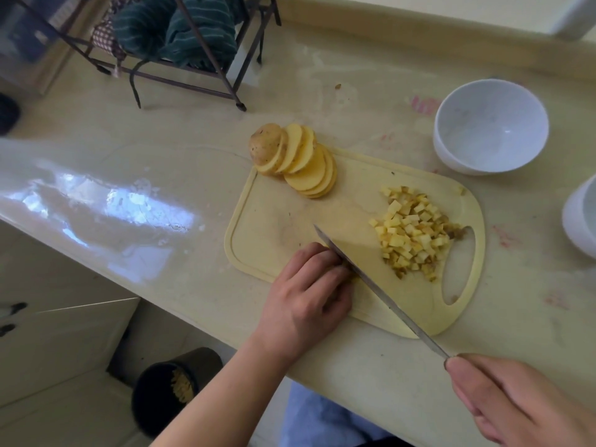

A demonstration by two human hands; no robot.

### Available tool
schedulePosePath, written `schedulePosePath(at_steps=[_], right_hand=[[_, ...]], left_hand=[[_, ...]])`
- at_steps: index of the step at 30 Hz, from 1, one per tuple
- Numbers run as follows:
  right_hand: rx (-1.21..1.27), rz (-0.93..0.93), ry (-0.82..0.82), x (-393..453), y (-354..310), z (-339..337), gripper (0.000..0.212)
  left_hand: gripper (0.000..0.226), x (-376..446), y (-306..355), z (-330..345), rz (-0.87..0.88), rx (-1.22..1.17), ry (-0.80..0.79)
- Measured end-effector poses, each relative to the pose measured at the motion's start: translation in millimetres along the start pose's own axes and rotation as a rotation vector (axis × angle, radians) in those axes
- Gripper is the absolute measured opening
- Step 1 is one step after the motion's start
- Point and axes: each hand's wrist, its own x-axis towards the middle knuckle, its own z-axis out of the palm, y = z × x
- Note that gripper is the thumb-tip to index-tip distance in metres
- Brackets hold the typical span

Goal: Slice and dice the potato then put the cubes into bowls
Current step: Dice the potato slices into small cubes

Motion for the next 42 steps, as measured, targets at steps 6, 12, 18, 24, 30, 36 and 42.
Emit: schedulePosePath(at_steps=[6,12,18,24,30,36,42], right_hand=[[0.123,-0.016,-0.055,17.7,-5.3,6.8,0.083],[0.188,0.02,-0.057,19.7,-8.5,4.0,0.065],[0.251,0.125,-0.04,12.3,-0.3,-10.0,0.086],[0.318,0.141,-0.054,5.9,0.0,-4.2,0.088],[0.309,0.066,-0.093,0.8,-3.1,1.7,0.084],[0.294,0.081,-0.097,0.5,-2.6,2.8,0.085],[0.192,0.05,-0.109,-2.4,-1.7,1.9,0.089]], left_hand=[[0.011,1.5,-0.8,-0.5,0.003,-0.015,-0.001],[0.012,1.7,-0.4,-1.4,0.009,-0.015,0.007],[0.008,-1.3,-0.7,-0.8,0.014,-0.011,0.034],[0.007,-3.9,-1.1,-2.0,0.037,-0.024,0.058],[0.006,-4.1,-1.3,-2.3,0.026,-0.027,0.047],[0.005,-3.3,-2.3,-1.8,0.029,-0.038,0.03],[0.005,-4.6,-3.1,-0.6,0.023,-0.04,0.032]])
